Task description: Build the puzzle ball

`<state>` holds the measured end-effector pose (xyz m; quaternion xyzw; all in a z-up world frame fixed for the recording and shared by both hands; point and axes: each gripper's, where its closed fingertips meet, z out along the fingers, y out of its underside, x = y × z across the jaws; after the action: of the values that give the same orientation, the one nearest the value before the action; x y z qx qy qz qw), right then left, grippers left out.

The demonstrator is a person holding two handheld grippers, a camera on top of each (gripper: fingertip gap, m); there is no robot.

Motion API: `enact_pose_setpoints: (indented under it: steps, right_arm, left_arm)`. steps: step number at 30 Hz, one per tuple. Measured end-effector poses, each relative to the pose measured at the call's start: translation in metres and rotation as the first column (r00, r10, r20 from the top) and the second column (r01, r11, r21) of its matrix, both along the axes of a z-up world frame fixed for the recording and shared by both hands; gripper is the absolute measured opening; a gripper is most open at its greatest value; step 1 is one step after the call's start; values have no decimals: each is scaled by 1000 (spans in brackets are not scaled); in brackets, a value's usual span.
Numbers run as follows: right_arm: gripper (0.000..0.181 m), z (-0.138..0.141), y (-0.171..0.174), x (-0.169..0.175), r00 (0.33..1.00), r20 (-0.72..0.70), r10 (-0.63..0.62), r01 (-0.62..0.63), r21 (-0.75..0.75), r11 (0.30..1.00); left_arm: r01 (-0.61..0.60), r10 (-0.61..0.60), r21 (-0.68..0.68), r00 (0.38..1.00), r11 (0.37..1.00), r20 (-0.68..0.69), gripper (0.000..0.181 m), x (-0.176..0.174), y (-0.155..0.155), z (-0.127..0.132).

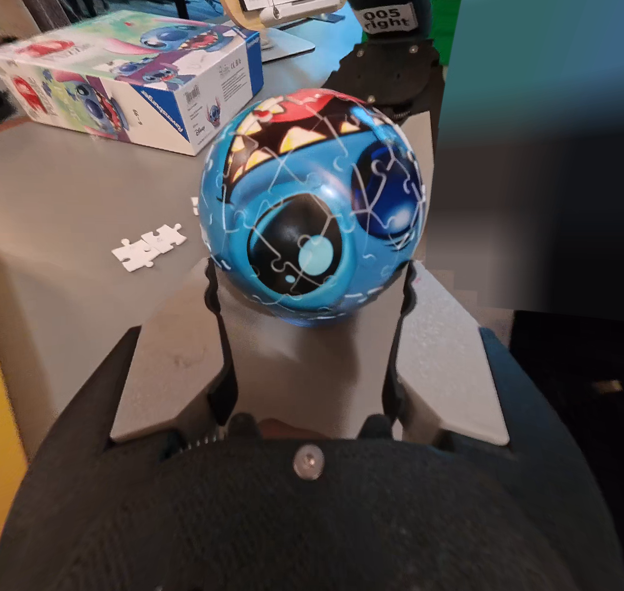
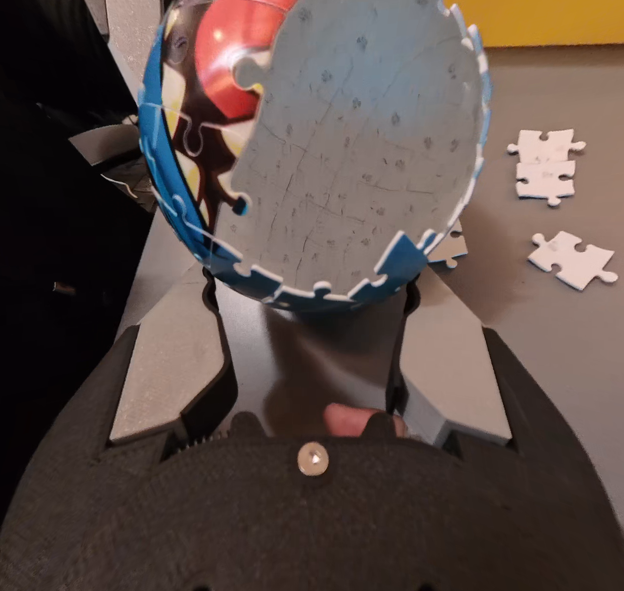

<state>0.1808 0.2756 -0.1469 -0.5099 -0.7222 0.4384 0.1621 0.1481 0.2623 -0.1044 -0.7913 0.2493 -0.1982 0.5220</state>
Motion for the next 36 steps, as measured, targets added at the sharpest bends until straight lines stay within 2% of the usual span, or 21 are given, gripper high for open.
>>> enact_pose_setpoints:
  steps: [3, 10, 15, 18, 20, 24, 27, 30, 33, 36]
  right_arm:
    - [111, -1, 7, 1, 999, -20, -27, 27, 20, 999]
    - [117, 20, 22, 8, 968, -234, -90, 136, 188, 973]
    - [112, 21, 19, 9, 944, -323, -65, 182, 349, 919]
    - [108, 21, 17, 3, 935, -350, -61, 211, 407, 889]
    - [102, 23, 21, 0, 928, -364, -81, 238, 412, 879]
    - [103, 26, 21, -2, 936, -333, -116, 220, 295, 930]
    - [112, 26, 23, -3, 941, -305, -146, 218, 217, 951]
    - [113, 25, 24, -2, 945, -289, -150, 212, 194, 958]
    - [104, 24, 18, -1, 952, -278, -125, 180, 180, 967]
    - [106, 23, 13, -3, 961, -248, -121, 157, 133, 979]
  left_arm:
    - [10, -1, 91, 994, 996, -106, 108, -2, -1, -2]
    - [107, -12, 314, 957, 943, -290, 104, -13, -3, 12]
    - [225, -69, 315, 896, 922, -438, 98, -15, -4, 1]
    - [240, -53, 332, 873, 912, -485, 93, -16, 1, -3]
    - [225, -47, 324, 878, 919, -477, 92, -17, 2, -3]
    - [170, -55, 263, 918, 950, -394, 91, -18, 2, -2]
    - [145, -63, 236, 944, 961, -324, 87, -18, -3, -1]
    - [122, -51, 229, 954, 966, -294, 81, -20, -7, -1]
    - [97, -37, 212, 963, 973, -268, 81, -18, -9, 0]
    - [69, -33, 156, 974, 985, -226, 84, -16, -11, 1]
